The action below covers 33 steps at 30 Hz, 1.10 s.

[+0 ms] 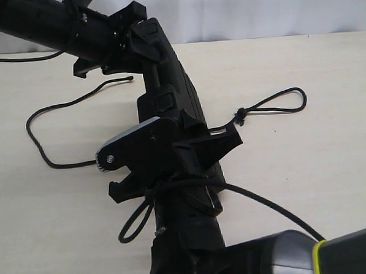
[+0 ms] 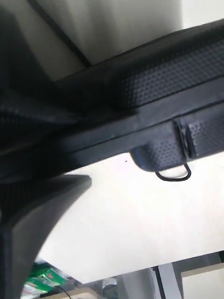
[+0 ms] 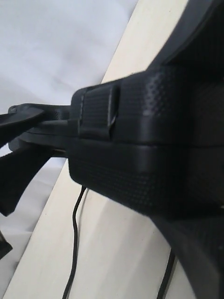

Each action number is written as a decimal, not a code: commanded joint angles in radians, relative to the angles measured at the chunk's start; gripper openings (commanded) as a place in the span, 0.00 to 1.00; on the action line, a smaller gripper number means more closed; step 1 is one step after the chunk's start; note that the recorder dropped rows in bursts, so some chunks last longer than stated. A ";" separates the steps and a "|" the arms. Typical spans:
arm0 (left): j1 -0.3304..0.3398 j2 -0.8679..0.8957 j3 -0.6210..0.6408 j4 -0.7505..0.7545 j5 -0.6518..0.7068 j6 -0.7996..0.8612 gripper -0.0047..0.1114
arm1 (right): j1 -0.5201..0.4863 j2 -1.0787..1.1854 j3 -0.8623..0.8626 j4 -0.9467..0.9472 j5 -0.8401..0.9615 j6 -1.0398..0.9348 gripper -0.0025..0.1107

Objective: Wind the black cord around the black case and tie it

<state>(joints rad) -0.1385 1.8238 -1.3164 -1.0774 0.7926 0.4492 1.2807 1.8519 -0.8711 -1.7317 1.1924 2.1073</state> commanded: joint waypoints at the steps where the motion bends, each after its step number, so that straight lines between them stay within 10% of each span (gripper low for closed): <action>1: -0.002 -0.016 -0.012 0.019 0.001 0.174 0.23 | 0.002 -0.005 -0.006 -0.013 0.029 0.003 0.06; 10: 0.015 -0.025 -0.182 0.061 0.112 0.182 0.54 | 0.001 -0.036 -0.006 -0.013 0.029 0.003 0.06; 17: 0.033 -0.187 -0.245 0.683 0.161 -0.034 0.54 | -0.071 -0.187 -0.022 0.014 -0.074 0.003 0.06; 27: 0.015 -0.585 0.266 0.708 -0.179 0.021 0.43 | -0.220 -0.226 -0.149 0.124 -0.332 0.003 0.06; 33: -0.156 -0.728 0.533 0.650 -0.450 0.160 0.43 | -0.238 -0.226 -0.180 0.196 -0.337 0.001 0.06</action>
<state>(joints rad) -0.2153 1.1462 -0.8814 -0.3949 0.4744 0.5471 1.0597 1.6401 -1.0282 -1.5384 0.8521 2.1091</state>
